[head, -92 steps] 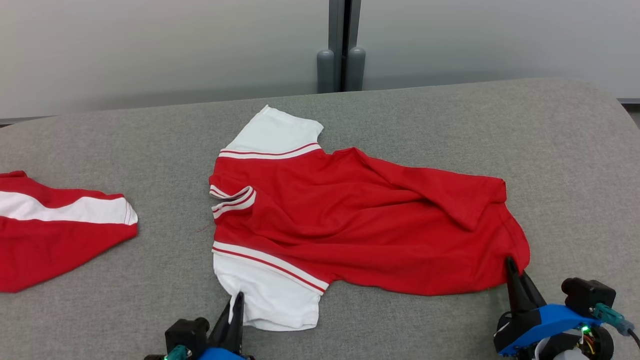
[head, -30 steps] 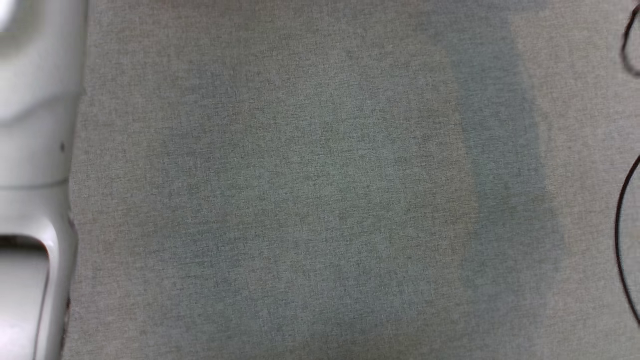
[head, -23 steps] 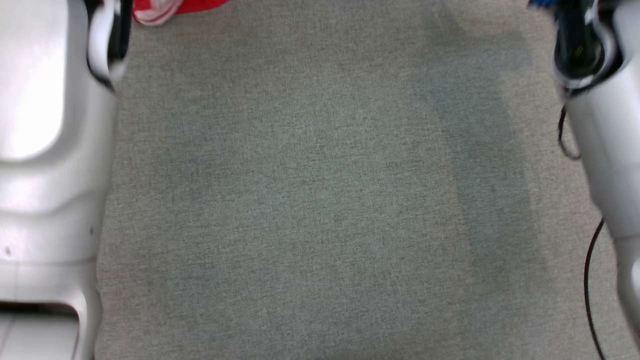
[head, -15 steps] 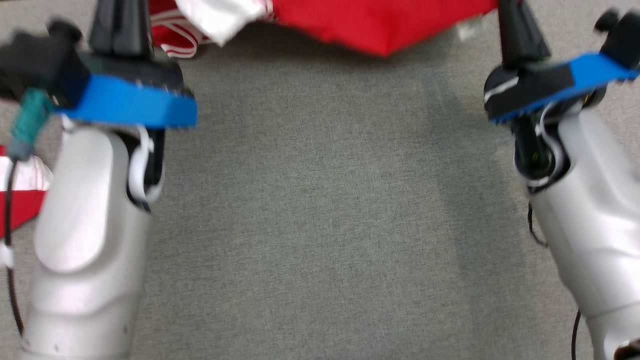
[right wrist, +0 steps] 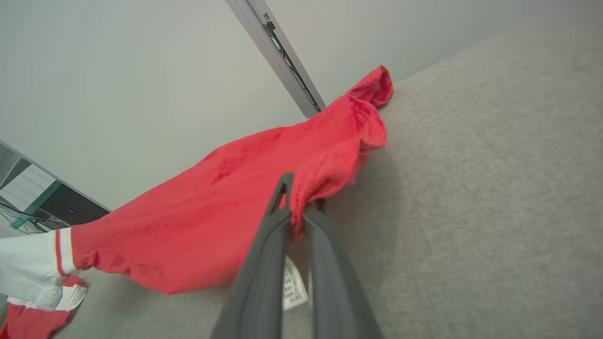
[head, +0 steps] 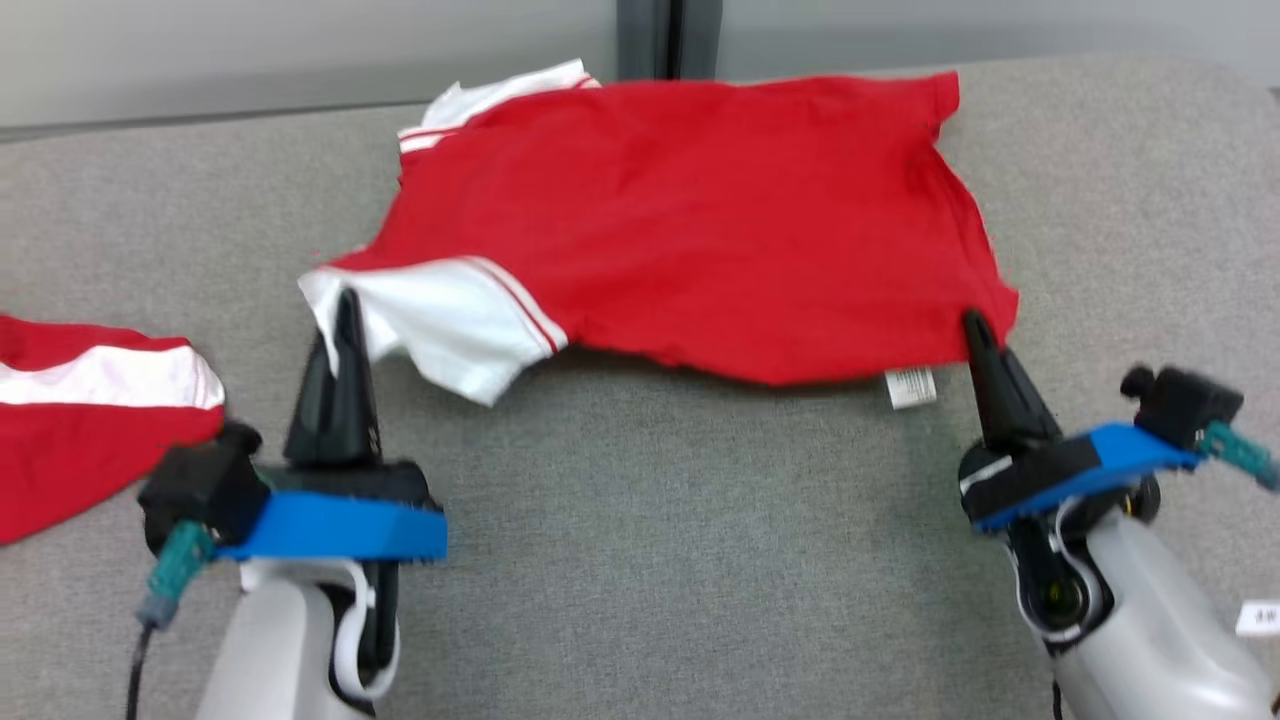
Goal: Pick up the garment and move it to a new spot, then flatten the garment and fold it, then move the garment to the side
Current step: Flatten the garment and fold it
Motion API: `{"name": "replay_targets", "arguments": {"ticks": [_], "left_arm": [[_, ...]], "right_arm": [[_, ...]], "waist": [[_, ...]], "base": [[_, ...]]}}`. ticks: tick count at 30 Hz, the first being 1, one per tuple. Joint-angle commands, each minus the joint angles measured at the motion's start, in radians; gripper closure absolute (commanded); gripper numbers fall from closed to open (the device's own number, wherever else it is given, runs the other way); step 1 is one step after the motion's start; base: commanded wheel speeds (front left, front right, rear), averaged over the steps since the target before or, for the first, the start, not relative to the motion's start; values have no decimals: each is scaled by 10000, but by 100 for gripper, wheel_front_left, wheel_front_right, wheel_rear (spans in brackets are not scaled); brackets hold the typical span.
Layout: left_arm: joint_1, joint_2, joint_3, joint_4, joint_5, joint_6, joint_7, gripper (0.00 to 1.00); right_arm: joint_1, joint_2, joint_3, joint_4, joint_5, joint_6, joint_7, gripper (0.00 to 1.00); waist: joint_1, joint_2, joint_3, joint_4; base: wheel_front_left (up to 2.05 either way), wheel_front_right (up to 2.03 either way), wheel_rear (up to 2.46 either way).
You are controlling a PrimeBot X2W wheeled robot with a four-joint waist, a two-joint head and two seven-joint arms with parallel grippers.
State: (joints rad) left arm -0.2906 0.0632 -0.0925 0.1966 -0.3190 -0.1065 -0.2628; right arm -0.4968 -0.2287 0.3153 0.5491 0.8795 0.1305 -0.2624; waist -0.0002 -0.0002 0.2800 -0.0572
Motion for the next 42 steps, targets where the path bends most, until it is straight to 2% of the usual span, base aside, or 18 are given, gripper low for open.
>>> {"name": "replay_targets", "arguments": {"ticks": [1, 10, 13, 23, 33, 42], "left_arm": [[496, -42, -24, -38, -18, -69, -23, 100], [2419, -121, 169, -110, -73, -128, -24, 100], [3095, -118, 237, -144, -244, -6, -25, 100], [4743, -124, -387, -192, -208, 178, -24, 100], [5284, -124, -670, -387, 270, 152, -24, 100], [4577, -39, -652, -250, 740, -48, -25, 100]], "right_arm": [[531, -35, -102, -3, 56, 5, -31, 100], [2161, -15, -418, -20, 29, 5, -32, 100], [2813, 53, -460, -28, -6, 5, -32, 100], [4584, -133, -600, -210, -321, 5, -32, 100], [5494, -236, -1002, -584, -334, 5, 263, 100], [5239, -14, -1096, -1242, -485, 5, 454, 100]], "waist": [[2, 2, -271, -40], [2, 2, -1076, 22], [2, 2, -1389, 35], [2, 2, -2135, 110], [2, 2, -2175, 190], [2, 2, -2128, 52]], "base": [[0, 0, 0], [0, 0, 0], [0, 0, 0], [0, 0, 0], [0, 0, 0], [0, 0, 0]]}}
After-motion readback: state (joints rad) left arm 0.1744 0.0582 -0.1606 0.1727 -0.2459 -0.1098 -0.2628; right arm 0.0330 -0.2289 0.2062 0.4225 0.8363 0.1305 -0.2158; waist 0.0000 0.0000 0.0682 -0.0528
